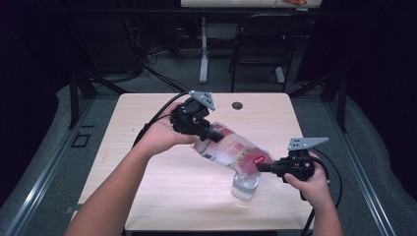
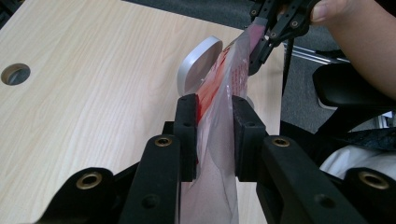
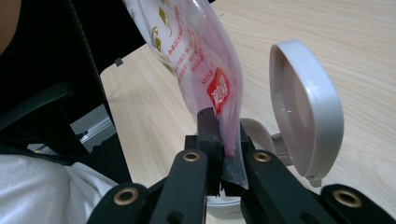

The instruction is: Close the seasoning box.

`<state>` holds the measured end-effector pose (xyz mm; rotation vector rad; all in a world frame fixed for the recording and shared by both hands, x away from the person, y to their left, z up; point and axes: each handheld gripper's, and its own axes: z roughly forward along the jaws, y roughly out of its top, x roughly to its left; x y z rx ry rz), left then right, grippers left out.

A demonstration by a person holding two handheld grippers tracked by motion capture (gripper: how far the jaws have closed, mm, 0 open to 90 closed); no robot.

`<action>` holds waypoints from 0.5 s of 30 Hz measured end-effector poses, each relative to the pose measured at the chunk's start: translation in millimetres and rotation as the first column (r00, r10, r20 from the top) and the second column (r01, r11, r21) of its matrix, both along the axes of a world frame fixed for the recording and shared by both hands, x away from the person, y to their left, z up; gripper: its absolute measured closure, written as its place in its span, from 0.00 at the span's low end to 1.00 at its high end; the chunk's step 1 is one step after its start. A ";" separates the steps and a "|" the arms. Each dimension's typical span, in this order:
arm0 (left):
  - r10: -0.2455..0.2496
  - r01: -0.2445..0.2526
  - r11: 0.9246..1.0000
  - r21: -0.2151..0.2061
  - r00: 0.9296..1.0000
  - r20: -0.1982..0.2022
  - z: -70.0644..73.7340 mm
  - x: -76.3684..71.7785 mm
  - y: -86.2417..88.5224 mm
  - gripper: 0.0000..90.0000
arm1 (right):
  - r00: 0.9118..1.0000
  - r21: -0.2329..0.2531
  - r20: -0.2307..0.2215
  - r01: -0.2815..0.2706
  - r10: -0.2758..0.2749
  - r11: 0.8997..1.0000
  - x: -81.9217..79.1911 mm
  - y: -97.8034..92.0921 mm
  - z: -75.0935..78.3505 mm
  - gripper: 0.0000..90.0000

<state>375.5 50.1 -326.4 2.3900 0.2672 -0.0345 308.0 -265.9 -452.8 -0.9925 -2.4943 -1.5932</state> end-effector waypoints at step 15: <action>-0.005 0.004 1.000 -0.012 1.000 -0.007 -2.4 2.2 -5.8 0.84 | 1.000 -0.018 -0.002 0.004 -0.004 1.000 -4.2 -6.0 2.2 0.99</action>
